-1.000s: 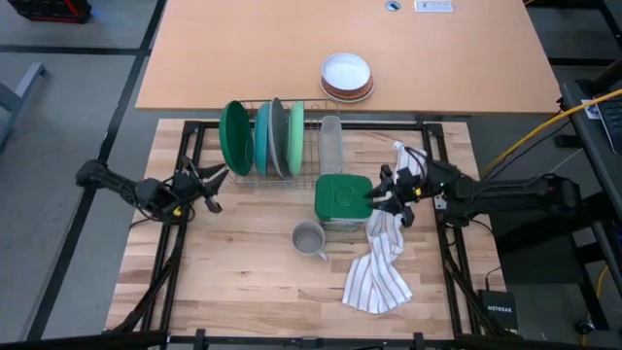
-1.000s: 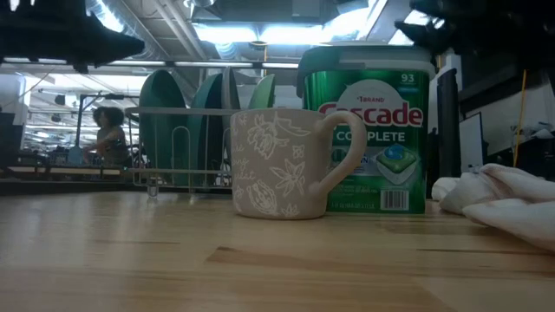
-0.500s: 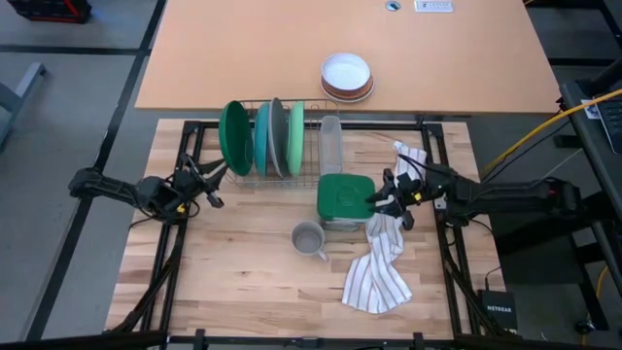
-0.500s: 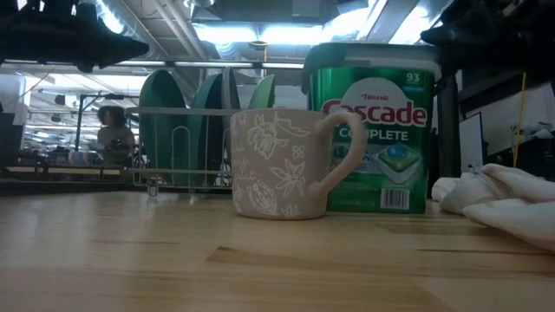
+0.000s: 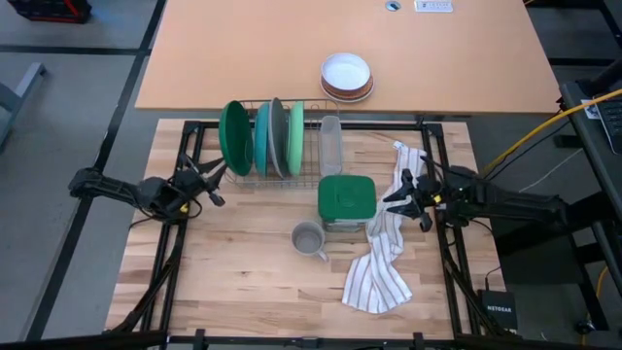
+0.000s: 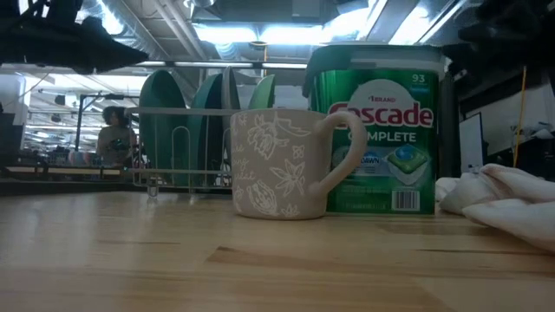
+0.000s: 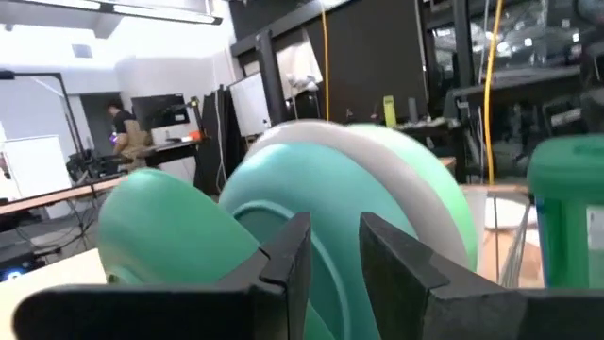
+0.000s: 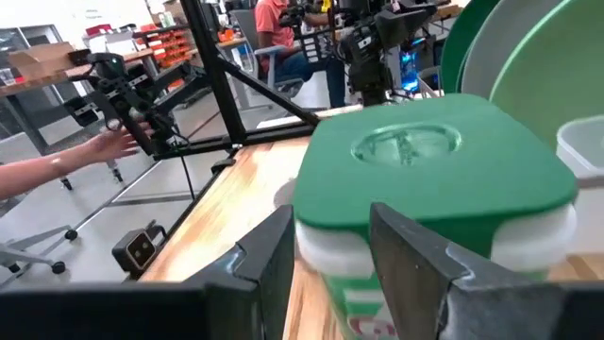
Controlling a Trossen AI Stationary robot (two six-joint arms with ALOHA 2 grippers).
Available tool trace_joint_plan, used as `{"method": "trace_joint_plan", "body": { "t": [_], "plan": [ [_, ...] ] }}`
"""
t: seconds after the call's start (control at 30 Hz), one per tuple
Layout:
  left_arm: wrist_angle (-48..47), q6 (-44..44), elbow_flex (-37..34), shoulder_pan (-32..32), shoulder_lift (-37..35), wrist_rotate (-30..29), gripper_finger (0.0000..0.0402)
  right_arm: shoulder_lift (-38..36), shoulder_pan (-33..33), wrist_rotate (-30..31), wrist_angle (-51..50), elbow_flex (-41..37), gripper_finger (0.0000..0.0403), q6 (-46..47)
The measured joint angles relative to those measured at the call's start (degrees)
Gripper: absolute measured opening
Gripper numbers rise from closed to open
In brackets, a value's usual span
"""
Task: Sort dishes
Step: Return to Home Position
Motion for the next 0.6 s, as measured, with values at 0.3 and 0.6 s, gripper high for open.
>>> {"method": "trace_joint_plan", "body": {
  "t": [0.3,0.6],
  "plan": [
    [-11.7,-0.5,0.0,0.0,0.0,0.0,0.0084,-6.2,0.1,4.9,-9.3,0.0,0.0143,-2.3],
    [-23.8,-0.7,0.0,0.0,0.1,-0.1,0.0084,-6.6,0.1,10.5,-10.6,0.0,0.0143,-4.9]
  ]
}}
